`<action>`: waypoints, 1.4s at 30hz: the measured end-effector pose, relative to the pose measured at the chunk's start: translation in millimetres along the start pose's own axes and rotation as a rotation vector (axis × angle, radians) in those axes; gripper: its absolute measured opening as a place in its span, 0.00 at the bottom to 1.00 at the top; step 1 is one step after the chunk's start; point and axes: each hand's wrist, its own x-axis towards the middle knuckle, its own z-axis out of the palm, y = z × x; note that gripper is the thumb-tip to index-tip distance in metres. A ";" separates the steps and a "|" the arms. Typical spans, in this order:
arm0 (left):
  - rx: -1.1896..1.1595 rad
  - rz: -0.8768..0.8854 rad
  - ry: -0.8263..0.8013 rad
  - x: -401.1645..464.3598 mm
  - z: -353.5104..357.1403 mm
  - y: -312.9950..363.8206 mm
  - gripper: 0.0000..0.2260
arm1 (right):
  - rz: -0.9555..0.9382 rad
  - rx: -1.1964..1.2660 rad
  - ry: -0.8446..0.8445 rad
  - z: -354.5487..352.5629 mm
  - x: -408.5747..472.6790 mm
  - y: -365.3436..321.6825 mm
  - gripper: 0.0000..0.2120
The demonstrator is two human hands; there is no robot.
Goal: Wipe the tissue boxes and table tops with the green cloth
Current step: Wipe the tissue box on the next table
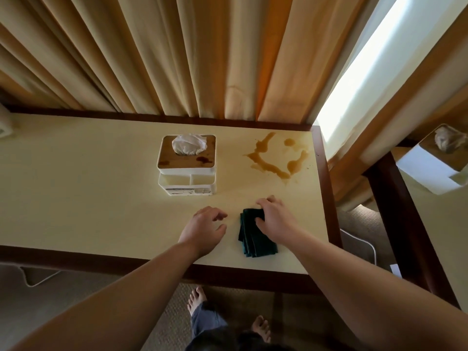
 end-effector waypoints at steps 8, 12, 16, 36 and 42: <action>-0.015 0.024 0.017 7.3 -15.0 12.3 0.14 | 0.072 0.133 -0.064 -21.7 12.8 -7.5 0.06; -0.080 0.044 0.079 23.3 -43.3 30.1 0.12 | 0.015 0.274 -0.036 -40.0 4.1 -19.5 0.04; -0.103 0.052 0.173 41.8 -80.1 38.0 0.09 | -0.047 0.344 0.026 -65.2 2.8 -38.9 0.05; 0.535 0.426 -0.150 183.1 -170.1 -6.7 0.16 | 0.051 0.396 0.329 -104.8 79.1 -129.4 0.05; 0.411 0.438 -0.085 195.6 -179.0 -24.4 0.10 | 0.084 0.421 0.312 -104.6 90.9 -134.5 0.04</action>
